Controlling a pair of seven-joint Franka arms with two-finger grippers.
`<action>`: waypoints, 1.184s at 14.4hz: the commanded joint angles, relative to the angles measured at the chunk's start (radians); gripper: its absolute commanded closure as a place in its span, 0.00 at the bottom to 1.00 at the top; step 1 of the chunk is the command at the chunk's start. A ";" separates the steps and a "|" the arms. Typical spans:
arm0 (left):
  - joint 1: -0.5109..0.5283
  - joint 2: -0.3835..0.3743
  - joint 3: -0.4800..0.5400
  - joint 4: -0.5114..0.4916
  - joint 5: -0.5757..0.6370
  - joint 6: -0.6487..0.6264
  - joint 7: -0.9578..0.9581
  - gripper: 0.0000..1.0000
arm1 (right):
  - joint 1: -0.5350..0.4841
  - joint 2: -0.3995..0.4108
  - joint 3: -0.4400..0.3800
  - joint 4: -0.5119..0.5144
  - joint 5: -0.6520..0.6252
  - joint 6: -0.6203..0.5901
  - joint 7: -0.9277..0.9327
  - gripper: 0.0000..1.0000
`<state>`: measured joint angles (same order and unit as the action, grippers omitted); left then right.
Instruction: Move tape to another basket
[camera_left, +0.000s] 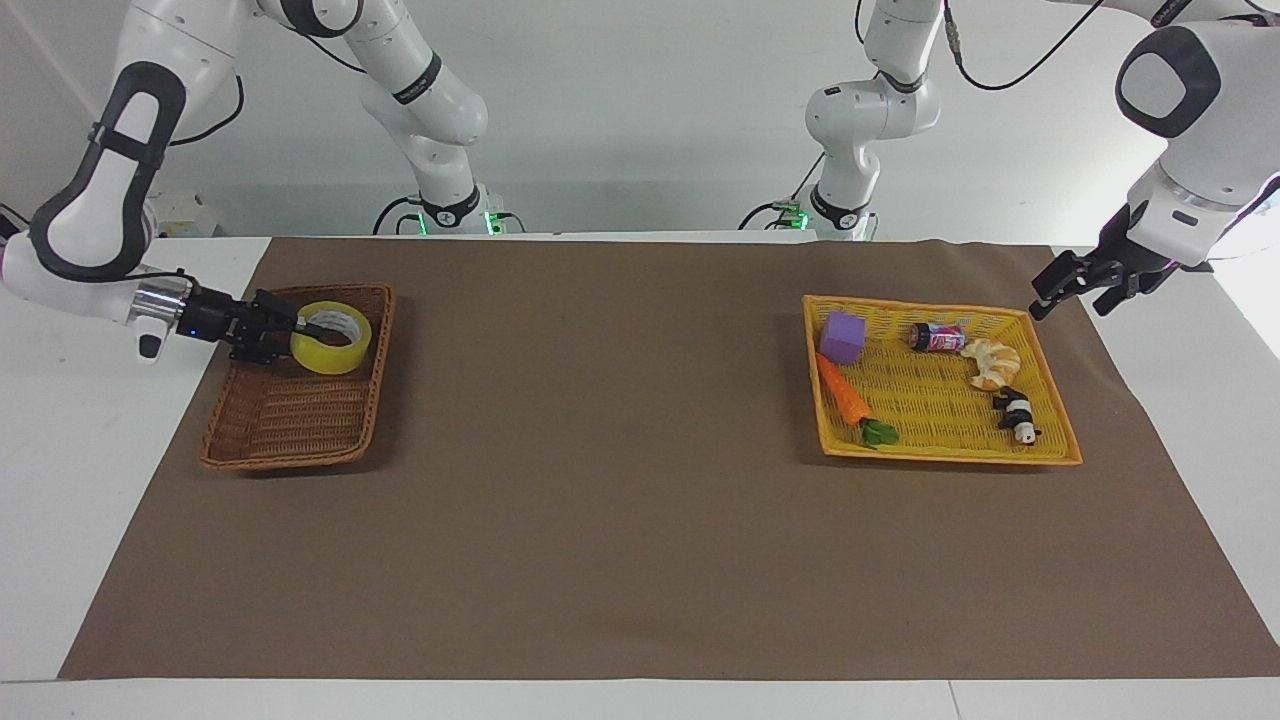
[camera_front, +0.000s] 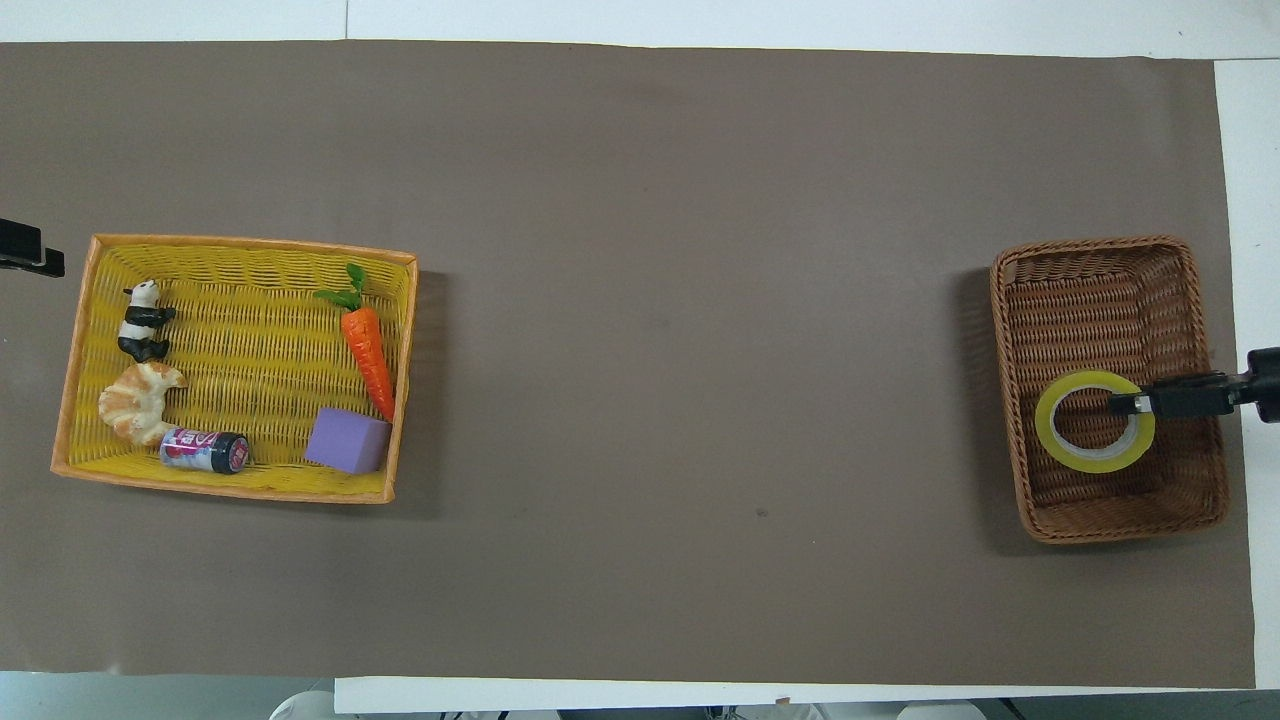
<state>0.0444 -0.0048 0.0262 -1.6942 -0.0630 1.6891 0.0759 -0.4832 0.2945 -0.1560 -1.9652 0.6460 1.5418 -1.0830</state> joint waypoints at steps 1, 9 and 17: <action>-0.015 -0.023 -0.011 -0.009 0.022 0.000 0.013 0.00 | -0.028 0.023 0.015 0.011 -0.011 0.018 -0.041 1.00; -0.049 0.006 -0.061 0.102 0.123 -0.183 0.018 0.00 | -0.015 0.035 0.013 0.043 -0.038 0.079 -0.055 0.00; -0.051 -0.007 -0.054 0.070 0.111 -0.180 0.010 0.00 | 0.199 -0.195 0.019 0.120 -0.359 0.149 0.280 0.00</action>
<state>0.0044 -0.0108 -0.0384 -1.6111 0.0401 1.5112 0.0812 -0.3244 0.1783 -0.1436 -1.8224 0.3474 1.6722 -0.8914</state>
